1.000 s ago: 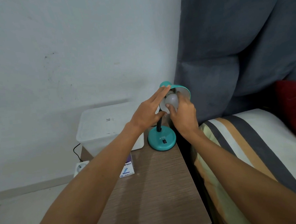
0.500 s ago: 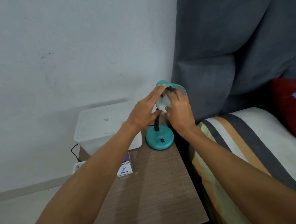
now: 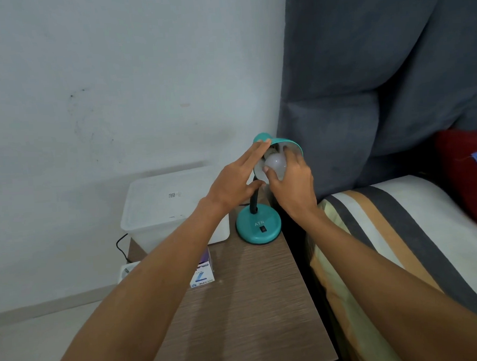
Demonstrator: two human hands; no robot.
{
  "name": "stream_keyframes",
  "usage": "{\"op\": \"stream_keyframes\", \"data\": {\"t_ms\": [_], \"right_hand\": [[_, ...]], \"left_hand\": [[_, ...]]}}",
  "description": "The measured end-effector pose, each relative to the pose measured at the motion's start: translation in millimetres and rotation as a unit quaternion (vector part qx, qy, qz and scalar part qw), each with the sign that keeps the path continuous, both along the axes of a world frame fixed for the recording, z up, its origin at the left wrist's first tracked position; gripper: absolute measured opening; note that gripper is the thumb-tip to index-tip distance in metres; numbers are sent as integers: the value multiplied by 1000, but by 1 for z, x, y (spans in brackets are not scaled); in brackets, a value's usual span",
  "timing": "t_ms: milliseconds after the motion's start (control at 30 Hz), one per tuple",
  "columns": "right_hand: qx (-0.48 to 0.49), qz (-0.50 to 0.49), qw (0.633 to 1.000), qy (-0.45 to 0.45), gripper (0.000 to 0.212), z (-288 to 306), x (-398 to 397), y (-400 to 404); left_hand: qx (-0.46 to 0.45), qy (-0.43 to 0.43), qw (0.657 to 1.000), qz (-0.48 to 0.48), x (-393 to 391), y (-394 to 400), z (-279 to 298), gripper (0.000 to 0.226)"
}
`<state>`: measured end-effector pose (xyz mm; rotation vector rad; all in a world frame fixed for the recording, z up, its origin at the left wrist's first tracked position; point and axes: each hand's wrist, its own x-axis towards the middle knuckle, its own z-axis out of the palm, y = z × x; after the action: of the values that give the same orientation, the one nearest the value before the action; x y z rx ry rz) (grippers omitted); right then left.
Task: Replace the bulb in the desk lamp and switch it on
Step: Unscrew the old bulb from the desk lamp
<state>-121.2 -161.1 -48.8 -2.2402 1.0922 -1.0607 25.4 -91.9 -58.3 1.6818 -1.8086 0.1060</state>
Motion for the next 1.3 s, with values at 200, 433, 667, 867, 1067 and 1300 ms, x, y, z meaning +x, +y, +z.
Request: {"op": "stream_keyframes", "data": {"t_ms": [200,433,667,867,1067,1300], "right_hand": [[-84,19,993,80,62,1,1,1],[-19,-13,999,44,63,-3,4,1],[-16,8,999,43,63,-2,5,0],[-53,29,997,44,58,-1,3,-2],[10,6,1000,-7,64,-3,2,2],[-43,29,997,56,65,-4,0,-3]], "left_hand": [[-1,2,1000,3,0,1,0,89],[4,6,1000,2,0,-1,-1,88],[-2,6,1000,5,1,-2,0,87],[4,15,1000,6,1,0,-1,93],[4,9,1000,4,3,-1,-2,91],[-2,10,1000,1,0,1,2,89]]}}
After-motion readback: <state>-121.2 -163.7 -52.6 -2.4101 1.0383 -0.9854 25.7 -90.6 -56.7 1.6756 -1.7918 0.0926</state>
